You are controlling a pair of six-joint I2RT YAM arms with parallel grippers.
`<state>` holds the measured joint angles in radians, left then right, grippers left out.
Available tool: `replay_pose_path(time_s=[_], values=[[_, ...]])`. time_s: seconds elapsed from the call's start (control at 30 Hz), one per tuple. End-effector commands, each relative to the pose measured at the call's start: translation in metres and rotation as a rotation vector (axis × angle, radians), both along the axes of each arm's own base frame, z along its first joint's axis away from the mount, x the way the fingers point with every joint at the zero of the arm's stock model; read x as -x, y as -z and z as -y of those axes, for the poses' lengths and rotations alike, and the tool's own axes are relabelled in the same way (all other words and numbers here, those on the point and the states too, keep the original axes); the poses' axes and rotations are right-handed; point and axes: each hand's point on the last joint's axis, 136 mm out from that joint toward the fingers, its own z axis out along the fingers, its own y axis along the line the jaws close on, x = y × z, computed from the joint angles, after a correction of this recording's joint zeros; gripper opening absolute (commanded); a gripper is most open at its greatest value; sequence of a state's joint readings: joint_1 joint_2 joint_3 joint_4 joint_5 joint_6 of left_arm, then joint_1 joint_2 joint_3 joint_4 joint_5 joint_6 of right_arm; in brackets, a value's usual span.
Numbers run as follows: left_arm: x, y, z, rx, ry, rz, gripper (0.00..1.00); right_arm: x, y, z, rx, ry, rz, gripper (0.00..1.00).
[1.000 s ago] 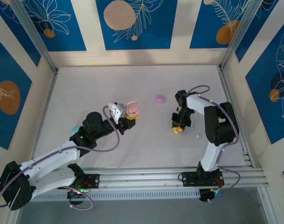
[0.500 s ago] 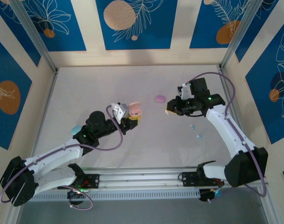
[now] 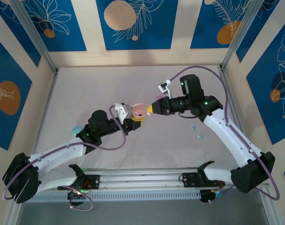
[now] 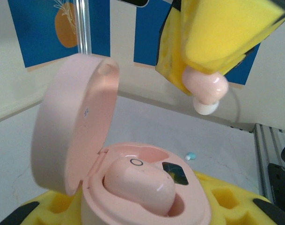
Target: Insert wireless bluetooth earbuds into charging case
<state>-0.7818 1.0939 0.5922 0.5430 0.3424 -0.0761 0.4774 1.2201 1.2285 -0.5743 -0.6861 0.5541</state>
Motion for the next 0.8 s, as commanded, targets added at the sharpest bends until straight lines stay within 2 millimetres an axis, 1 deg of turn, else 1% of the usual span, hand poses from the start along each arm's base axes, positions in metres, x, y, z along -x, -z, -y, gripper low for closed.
replay_pose_path(time_s=[0.0,0.2,0.4,0.77], values=[[0.006,-0.031,0.007,0.064,0.055,0.064,0.25,0.011,-0.016,-0.009,-0.045,-0.077,0.05,0.18],[0.01,-0.034,0.011,0.082,0.088,0.056,0.25,0.002,-0.007,-0.011,-0.025,-0.05,0.033,0.19],[0.013,-0.037,0.015,0.09,0.121,0.052,0.25,-0.006,-0.003,-0.012,-0.019,-0.018,0.032,0.19],[0.016,-0.045,0.016,0.127,0.143,0.047,0.26,-0.012,0.011,-0.011,0.023,0.007,0.013,0.2]])
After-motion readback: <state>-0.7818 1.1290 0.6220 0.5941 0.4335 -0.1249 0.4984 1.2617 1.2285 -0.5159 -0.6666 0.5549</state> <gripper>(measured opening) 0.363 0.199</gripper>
